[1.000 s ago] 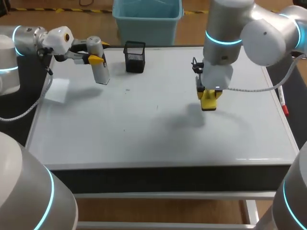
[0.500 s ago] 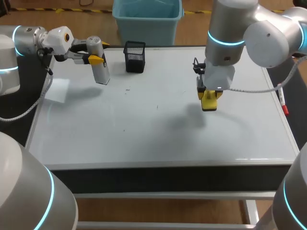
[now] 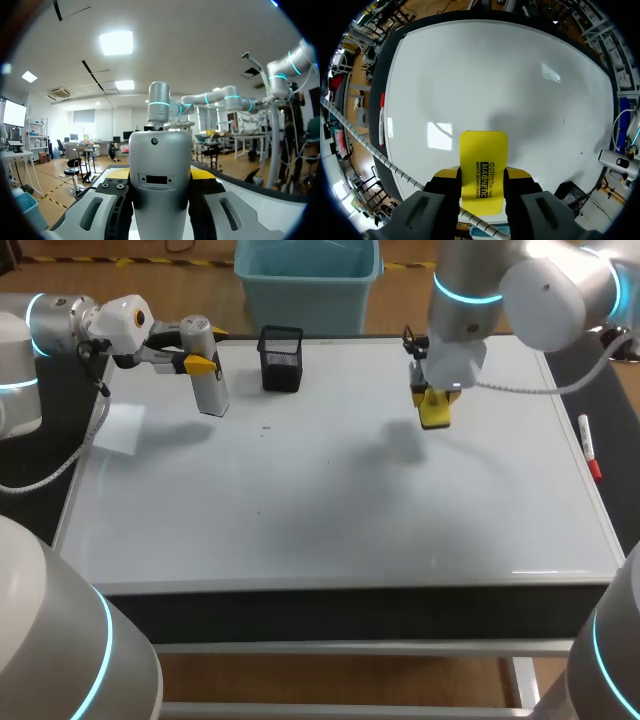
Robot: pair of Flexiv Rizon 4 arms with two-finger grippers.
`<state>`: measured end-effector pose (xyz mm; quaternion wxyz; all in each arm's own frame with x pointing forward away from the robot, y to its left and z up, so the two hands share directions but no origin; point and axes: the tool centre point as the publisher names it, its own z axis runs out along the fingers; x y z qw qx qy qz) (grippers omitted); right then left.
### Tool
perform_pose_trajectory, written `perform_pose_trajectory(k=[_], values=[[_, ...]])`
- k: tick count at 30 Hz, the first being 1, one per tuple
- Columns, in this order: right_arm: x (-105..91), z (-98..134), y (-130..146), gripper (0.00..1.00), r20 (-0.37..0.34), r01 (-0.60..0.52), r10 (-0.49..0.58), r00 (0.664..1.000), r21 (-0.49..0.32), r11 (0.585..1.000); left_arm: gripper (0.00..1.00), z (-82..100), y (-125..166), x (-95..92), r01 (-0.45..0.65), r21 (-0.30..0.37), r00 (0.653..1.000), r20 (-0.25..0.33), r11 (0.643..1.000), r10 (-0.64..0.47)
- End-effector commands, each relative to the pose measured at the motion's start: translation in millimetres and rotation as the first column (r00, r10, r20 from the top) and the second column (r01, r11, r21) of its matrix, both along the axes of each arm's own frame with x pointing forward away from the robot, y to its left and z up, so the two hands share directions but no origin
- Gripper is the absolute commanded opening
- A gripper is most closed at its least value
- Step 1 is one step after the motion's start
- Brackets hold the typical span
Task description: Pick up the inspection probe, press it on each red-marked spot on the whiteboard one by one, put down the probe, pick up the eraser, and wipe off all the red marks.
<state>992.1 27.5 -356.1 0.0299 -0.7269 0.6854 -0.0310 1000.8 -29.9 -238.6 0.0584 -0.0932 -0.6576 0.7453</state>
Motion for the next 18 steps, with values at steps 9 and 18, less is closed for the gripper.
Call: perform_pose_trajectory(k=[9, 18], values=[[128.3, -10, 25, 0.00, -0.154, -0.017, 0.018, 0.988, 0.011, 1.000, 0.00, 0.3, 0, 1.3, 0.005, -0.001, 1.000, 0.000, 1.000, -0.005], [164.1, -17, 27, 0.00, -0.186, -0.003, 0.007, 0.982, 0.022, 1.000, 0.00, 0.3, 0, 1.3, 0.005, -0.001, 1.000, 0.000, 1.000, -0.005]])
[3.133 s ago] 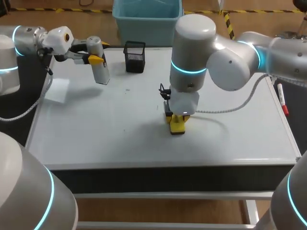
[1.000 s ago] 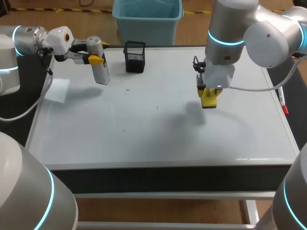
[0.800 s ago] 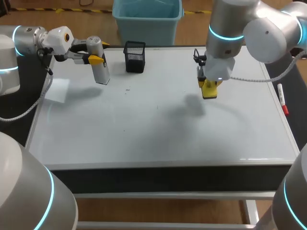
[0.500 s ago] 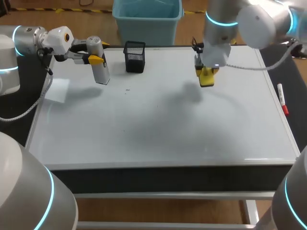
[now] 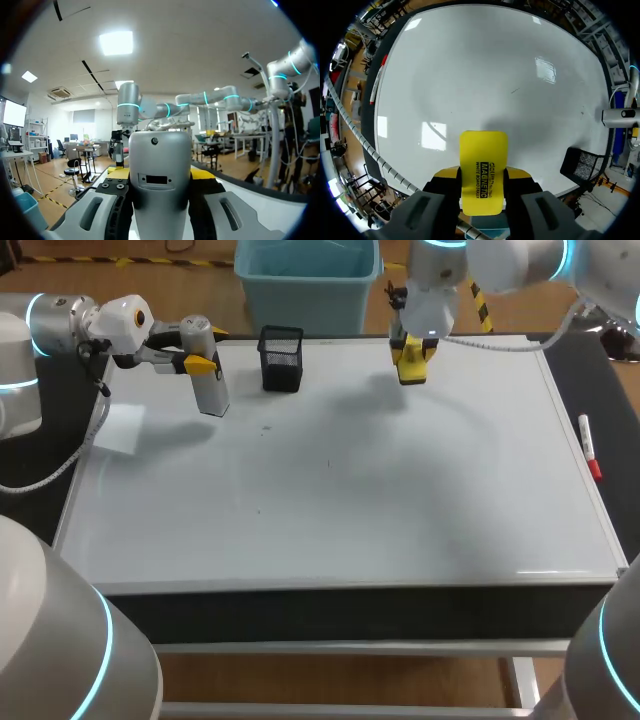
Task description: Pick up the inspection probe, press it on each red-marked spot on the whiteboard one by one, put down the probe, pick up the eraser, and wipe off all the red marks.
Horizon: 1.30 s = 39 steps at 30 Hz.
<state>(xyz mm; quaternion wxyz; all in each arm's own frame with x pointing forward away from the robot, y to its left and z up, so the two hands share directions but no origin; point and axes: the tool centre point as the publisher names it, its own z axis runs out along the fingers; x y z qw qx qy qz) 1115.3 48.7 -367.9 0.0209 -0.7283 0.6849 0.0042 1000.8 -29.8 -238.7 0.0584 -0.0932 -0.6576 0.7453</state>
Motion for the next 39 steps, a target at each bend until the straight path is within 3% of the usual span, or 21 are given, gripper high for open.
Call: perform_pose_trajectory(k=[1, 16, 39], values=[[44.2, -7, 6, 0.00, -0.128, -0.003, 0.001, 0.992, -0.016, 1.000, 0.00, 0.4, 0, 1.3, 0.005, -0.001, 1.000, 0.000, 1.000, -0.005], [65.8, -22, 4, 0.00, -0.162, 0.018, -0.021, 0.987, -0.016, 1.000, 0.00, 0.4, 0, 1.3, 0.005, -0.001, 1.000, 0.000, 1.000, -0.005], [73.4, -44, -4, 0.00, -0.174, 0.019, -0.023, 0.984, -0.022, 1.000, 0.00, 0.4, 0, 1.3, 0.005, -0.001, 1.000, 0.000, 1.000, -0.005]])
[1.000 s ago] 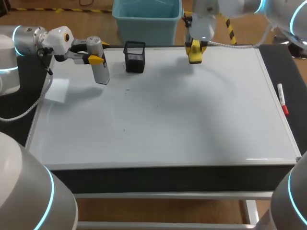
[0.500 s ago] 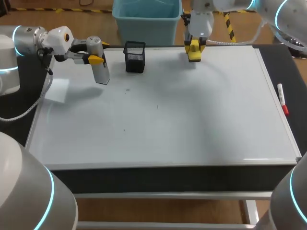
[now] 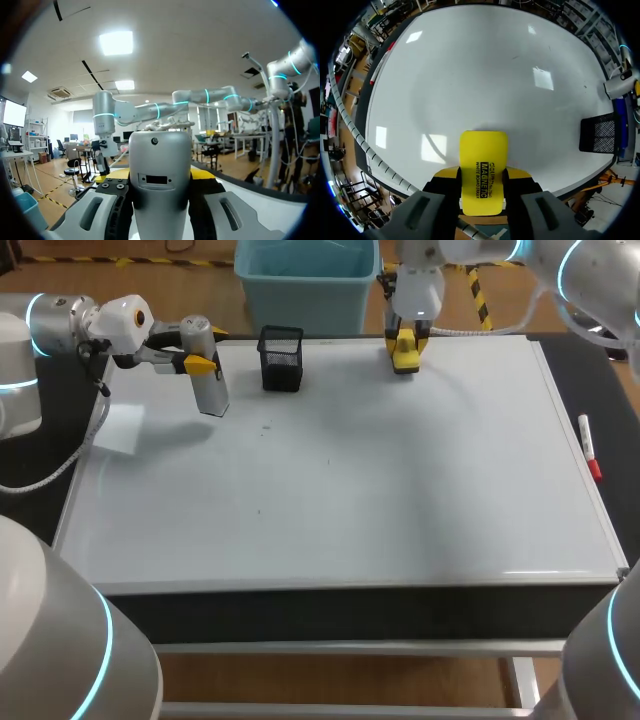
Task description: Pick up the inspection probe, press it on each red-marked spot on the whiteboard one by one, put down the probe, pick up the eraser, and wipe off all the red marks.
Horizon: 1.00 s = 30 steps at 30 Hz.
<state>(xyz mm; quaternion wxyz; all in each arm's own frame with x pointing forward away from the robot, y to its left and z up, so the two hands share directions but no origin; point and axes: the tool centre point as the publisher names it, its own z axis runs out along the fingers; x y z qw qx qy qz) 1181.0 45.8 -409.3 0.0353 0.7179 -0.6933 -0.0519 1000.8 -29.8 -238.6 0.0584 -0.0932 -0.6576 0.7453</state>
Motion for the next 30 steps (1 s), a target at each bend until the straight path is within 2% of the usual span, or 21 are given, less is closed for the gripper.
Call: perform_pose_trajectory(k=[1, 30], values=[[8.7, -3, -1, 0.00, -0.027, -0.001, 0.001, 1.000, -0.003, 1.000, 0.00, 0.3, 0, 1.3, 0.005, -0.001, 1.000, 0.000, 1.000, -0.005], [13.1, -14, -8, 0.00, -0.038, 0.023, -0.023, 0.999, 0.002, 1.000, 0.00, 0.3, 0, 1.3, 0.005, -0.001, 1.000, 0.000, 1.000, -0.005]])
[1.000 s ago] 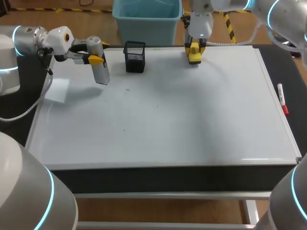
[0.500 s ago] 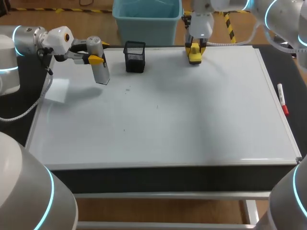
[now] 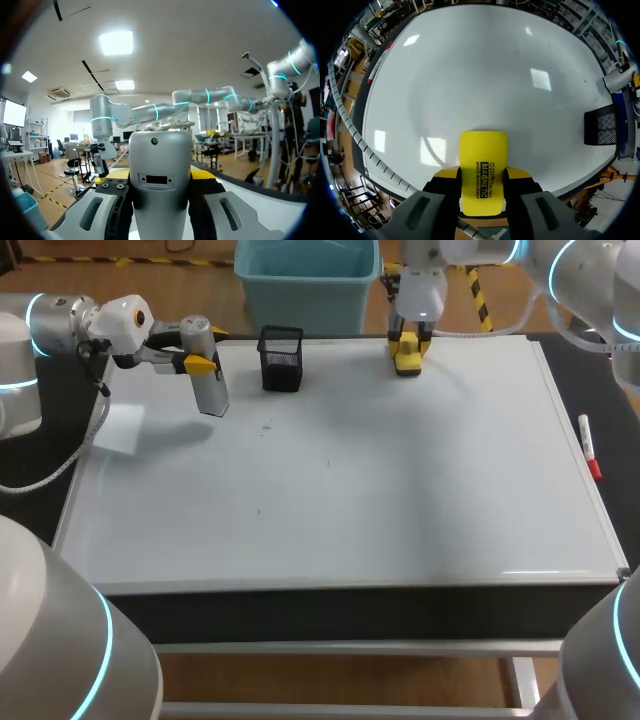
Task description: Pick up the inspection probe, press it on each red-marked spot on the whiteboard one by one, put down the probe, pick up the eraser, and wipe off all the red marks.
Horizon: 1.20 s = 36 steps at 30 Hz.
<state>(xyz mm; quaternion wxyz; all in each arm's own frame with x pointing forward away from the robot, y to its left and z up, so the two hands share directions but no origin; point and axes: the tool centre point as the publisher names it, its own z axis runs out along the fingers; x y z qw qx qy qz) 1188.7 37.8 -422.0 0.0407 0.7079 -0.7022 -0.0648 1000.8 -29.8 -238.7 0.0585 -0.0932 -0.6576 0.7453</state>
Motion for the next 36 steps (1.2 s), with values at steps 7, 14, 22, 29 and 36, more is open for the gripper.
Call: perform_pose_trajectory(k=[7, 14, 22, 29, 36], values=[[4.7, -2, -1, 0.44, -0.014, -0.005, 0.004, 1.000, -0.006, 1.000, 0.00, 0.3, 0, 1.3, 0.005, -0.001, 1.000, 0.000, 1.000, -0.005], [4.0, 6, -8, 0.65, 0.000, 0.013, -0.013, 1.000, 0.003, 1.000, 0.00, 0.3, 0, 1.3, 0.005, -0.001, 1.000, 0.000, 1.000, -0.005], [-2.7, 39, -29, 1.00, 0.075, 0.122, -0.130, 0.989, 0.097, 0.988, 0.00, 0.3, 0, 1.3, 0.005, -0.001, 1.000, 0.000, 1.000, -0.005], [-11.1, 75, -52, 1.00, 0.071, 0.280, -0.296, 0.953, 0.179, 0.943, 0.00, 0.3, 0, 1.3, 0.005, -0.001, 1.000, 0.000, 1.000, -0.005], [-25.0, 103, -71, 1.00, -0.044, 0.445, -0.446, 0.894, 0.187, 0.875, 0.00, 0.3, 0, 1.3, 0.005, -0.001, 1.000, 0.000, 1.000, -0.005]])
